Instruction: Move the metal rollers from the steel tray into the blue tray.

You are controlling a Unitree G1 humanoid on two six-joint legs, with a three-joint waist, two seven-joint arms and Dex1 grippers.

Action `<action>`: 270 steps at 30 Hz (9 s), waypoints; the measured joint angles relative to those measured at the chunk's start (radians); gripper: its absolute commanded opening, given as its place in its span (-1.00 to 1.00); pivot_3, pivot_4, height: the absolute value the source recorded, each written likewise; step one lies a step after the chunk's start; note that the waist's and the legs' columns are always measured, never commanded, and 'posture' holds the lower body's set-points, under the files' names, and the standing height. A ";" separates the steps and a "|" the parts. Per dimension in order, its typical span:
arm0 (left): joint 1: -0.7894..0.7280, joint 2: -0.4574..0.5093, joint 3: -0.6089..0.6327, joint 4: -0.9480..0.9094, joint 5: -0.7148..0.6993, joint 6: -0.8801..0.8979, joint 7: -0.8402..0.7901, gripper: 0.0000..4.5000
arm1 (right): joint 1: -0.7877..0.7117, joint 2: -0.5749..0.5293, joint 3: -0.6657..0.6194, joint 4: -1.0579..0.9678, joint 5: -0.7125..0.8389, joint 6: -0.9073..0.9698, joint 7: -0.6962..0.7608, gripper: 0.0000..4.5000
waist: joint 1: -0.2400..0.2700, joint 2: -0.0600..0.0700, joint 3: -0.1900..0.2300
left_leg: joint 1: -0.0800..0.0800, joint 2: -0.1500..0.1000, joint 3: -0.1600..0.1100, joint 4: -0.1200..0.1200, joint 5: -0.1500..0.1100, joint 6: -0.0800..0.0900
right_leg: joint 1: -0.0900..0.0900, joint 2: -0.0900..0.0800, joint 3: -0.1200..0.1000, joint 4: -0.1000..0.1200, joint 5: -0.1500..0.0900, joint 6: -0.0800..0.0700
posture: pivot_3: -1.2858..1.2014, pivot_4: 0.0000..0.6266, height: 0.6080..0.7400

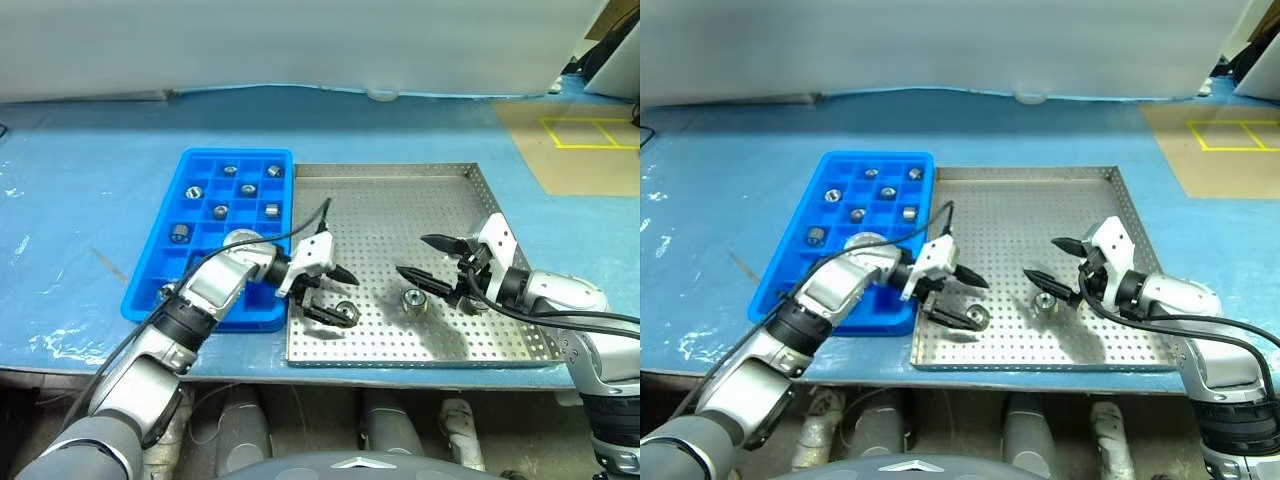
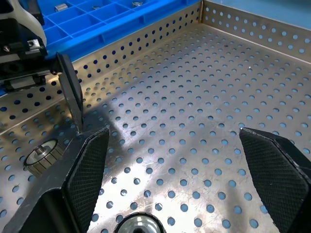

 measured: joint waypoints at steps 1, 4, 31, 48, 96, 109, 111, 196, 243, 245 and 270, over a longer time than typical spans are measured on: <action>-0.017 -0.006 -0.020 0.025 0.028 -0.031 0.001 0.76 | 0.008 0.000 0.000 -0.002 0.000 0.001 -0.004 1.00 | 0.000 0.000 0.000 | 0.000 0.000 0.000 0.000 0.000 0.000 | 0.000 0.000 0.000 0.000 0.000 0.000 | -0.21 -0.52 1.00; -0.060 -0.020 -0.080 0.101 0.123 -0.130 0.008 0.76 | 0.020 0.001 -0.001 -0.018 0.001 0.005 -0.019 1.00 | -0.002 0.002 -0.001 | 0.002 0.000 0.000 0.000 0.000 0.000 | 0.001 0.000 0.000 0.000 0.000 0.000 | -0.23 -0.52 1.00; 0.097 -0.096 0.256 -0.043 0.040 0.073 0.389 -0.17 | -0.188 0.031 0.106 0.085 0.036 -0.014 0.087 1.00 | 0.007 0.003 -0.002 | 0.001 0.000 0.001 -0.001 0.000 0.000 | 0.000 0.000 0.000 0.001 0.000 0.000 | -0.04 -0.52 1.00; 0.396 -0.195 0.603 -0.505 0.016 0.297 1.050 -0.17 | -0.569 0.233 0.344 0.463 -0.082 -0.244 0.337 1.00 | 0.063 0.001 0.000 | -0.003 0.002 -0.002 -0.001 0.000 0.000 | -0.001 0.000 -0.005 0.001 0.000 -0.001 | 0.15 -0.52 1.00; 0.240 -0.109 0.475 -0.357 -0.148 0.130 0.768 0.99 | -0.327 0.155 0.235 0.335 -0.157 -0.182 0.233 1.00 | 0.094 0.000 0.000 | -0.007 0.001 -0.004 0.004 0.002 -0.002 | -0.003 0.001 -0.005 0.004 0.001 -0.001 | -0.02 -0.52 1.00; 0.170 0.042 0.245 -0.192 -0.178 0.064 0.264 0.99 | -0.048 -0.011 0.191 0.129 -0.176 -0.007 0.105 1.00 | 0.045 0.001 -0.001 | 0.002 0.001 -0.002 0.002 0.002 -0.002 | 0.001 0.001 -0.001 0.004 0.001 -0.001 | -0.10 -0.52 1.00; 0.168 0.040 0.245 -0.176 -0.175 0.047 0.261 1.00 | -0.032 -0.048 0.213 0.122 -0.203 -0.008 0.105 0.92 | 0.042 0.001 -0.001 | 0.002 0.001 -0.002 0.002 0.002 -0.002 | 0.001 0.001 -0.001 0.004 0.001 -0.001 | -0.10 -0.52 1.00; 0.352 0.078 0.386 -0.409 -0.219 0.172 0.608 1.00 | -0.581 0.277 0.160 0.759 -0.319 -0.369 0.220 0.93 | 0.137 0.002 0.001 | -0.001 0.002 -0.011 -0.004 0.008 -0.013 | -0.005 0.002 -0.009 0.020 -0.007 -0.008 | 0.03 -0.52 1.00; 0.364 0.082 0.431 -0.320 -0.170 0.112 0.534 1.00 | -0.454 0.180 0.247 0.298 -0.061 0.040 0.179 -0.20 | 0.049 0.002 0.000 | 0.007 0.002 -0.002 -0.010 0.006 -0.010 | -0.005 0.001 -0.006 0.017 -0.008 -0.008 | 0.16 -0.52 1.00; 0.417 0.105 0.472 -0.379 -0.182 0.139 0.563 1.00 | -0.524 0.234 0.305 0.372 -0.075 0.003 0.224 -0.20 | 0.062 0.001 0.000 | 0.007 0.002 -0.003 -0.010 0.006 -0.010 | -0.006 0.001 -0.006 0.018 -0.009 -0.008 | 0.21 -0.52 1.00; 0.870 0.176 0.757 -0.862 -0.381 0.314 0.749 1.00 | -0.782 0.632 0.543 0.957 -0.317 -0.387 0.459 -0.20 | 0.237 0.001 0.001 | 0.002 0.003 -0.015 -0.012 0.007 -0.013 | -0.005 0.002 -0.013 0.019 -0.010 -0.008 | 0.46 -0.52 1.00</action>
